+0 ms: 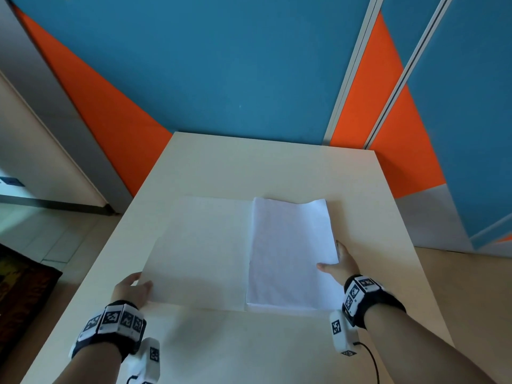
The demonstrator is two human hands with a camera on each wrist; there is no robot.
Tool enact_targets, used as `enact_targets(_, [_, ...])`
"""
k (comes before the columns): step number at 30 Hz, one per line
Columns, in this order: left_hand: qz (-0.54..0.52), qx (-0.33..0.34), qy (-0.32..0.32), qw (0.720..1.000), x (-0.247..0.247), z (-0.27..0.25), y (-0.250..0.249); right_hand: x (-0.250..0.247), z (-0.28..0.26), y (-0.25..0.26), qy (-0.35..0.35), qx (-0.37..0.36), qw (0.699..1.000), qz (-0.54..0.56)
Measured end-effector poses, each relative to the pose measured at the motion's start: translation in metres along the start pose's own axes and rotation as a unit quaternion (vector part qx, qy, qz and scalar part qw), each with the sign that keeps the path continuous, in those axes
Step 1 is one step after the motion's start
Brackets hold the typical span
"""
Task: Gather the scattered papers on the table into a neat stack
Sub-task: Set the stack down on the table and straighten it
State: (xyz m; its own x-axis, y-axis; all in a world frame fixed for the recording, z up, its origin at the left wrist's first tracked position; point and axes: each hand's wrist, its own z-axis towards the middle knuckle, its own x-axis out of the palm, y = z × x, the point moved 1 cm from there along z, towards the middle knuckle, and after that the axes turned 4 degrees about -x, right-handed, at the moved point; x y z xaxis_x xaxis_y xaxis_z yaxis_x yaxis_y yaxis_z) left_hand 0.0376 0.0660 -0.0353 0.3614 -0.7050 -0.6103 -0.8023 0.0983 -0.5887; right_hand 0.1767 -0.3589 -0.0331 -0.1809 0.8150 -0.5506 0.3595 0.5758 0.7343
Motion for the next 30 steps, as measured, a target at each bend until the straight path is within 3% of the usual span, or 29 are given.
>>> enact_targets(5, [-0.170, 0.100, 0.076, 0.977, -0.030, -0.031, -0.030, 0.007, 0.000, 0.000, -0.017, 0.006, 0.998, -0.068])
enact_targets(9, [-0.282, 0.213, 0.249, 0.902, -0.050, -0.076, -0.085, 0.008, 0.002, 0.000, -0.014, 0.009, 0.993, -0.117])
enact_targets(12, [-0.231, 0.284, 0.330, 0.870, -0.021, -0.105, -0.120, 0.008, 0.002, 0.001, -0.007, 0.005, 0.988, -0.152])
enact_targets(15, [-0.132, 0.334, 0.321, 0.876, 0.035, -0.116, -0.135, 0.007, 0.002, 0.003, 0.006, 0.005, 0.984, -0.179])
enact_targets(17, [-0.003, 0.360, 0.336, 0.871, 0.077, -0.110, -0.130, 0.007, 0.000, 0.004, 0.016, 0.006, 0.983, -0.183])
enact_targets(20, [0.167, 0.319, 0.300, 0.884, 0.124, -0.087, -0.110, 0.005, 0.000, 0.006, 0.016, 0.020, 0.984, -0.175])
enact_targets(24, [0.302, 0.307, 0.220, 0.875, 0.150, -0.086, -0.098, 0.006, 0.006, -0.002, 0.023, 0.034, 0.993, -0.110])
enact_targets(27, [0.349, 0.297, 0.168, 0.873, 0.153, -0.094, -0.098, 0.001, 0.003, 0.000, 0.069, 0.033, 0.996, -0.051])
enact_targets(30, [0.364, 0.303, 0.136, 0.870, 0.155, -0.096, -0.094, -0.013, 0.002, 0.002, 0.112, 0.093, 0.987, 0.073])
